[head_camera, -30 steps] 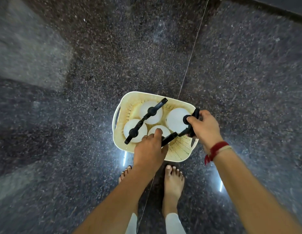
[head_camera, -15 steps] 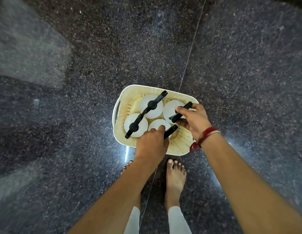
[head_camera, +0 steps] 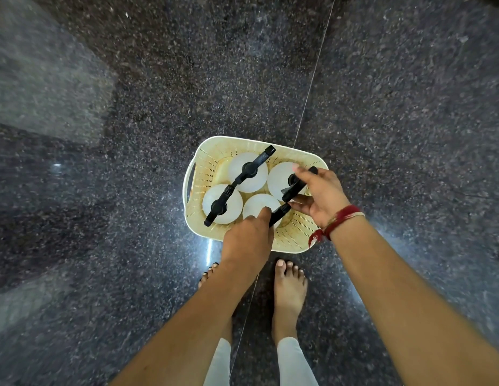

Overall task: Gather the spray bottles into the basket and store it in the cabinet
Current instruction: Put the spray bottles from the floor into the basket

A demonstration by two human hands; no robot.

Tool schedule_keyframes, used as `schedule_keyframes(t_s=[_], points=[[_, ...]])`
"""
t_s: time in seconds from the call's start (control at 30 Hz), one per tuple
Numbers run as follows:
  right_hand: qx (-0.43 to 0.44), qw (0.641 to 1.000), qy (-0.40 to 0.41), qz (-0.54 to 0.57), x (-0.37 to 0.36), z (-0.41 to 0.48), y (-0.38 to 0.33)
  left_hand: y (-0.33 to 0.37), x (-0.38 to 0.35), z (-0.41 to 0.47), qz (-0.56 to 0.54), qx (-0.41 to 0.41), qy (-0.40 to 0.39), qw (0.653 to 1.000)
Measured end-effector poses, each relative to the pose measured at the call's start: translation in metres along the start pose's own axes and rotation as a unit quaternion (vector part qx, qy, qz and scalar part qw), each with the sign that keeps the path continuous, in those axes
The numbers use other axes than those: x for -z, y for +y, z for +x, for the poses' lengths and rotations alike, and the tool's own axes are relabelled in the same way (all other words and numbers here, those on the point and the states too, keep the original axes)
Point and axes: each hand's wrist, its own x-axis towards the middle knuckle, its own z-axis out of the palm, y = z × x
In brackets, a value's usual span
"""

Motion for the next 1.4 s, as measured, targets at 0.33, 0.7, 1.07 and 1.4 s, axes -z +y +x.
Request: schedule_keyframes(t_s=[0.33,0.7,1.07,1.4], points=[[0.305,0.792,0.047,-0.527,0.007,-0.007,-0.026,-0.002,0.0,0.002,0.003,-0.01,0.005,1.0],[0.434,0.342,-0.136,-0.822,0.011,-0.007,-0.032,0.0,-0.002,0.001,0.065,-0.022,-0.007,0.998],[0.437,0.431,-0.096,-0.784,0.025,0.011,-0.036,0.002,-0.002,0.007,0.07,-0.019,0.006,0.997],[0.454,0.444,-0.094,-0.767,0.024,0.014,-0.029,0.002,-0.003,0.006,0.054,-0.003,0.025,0.998]])
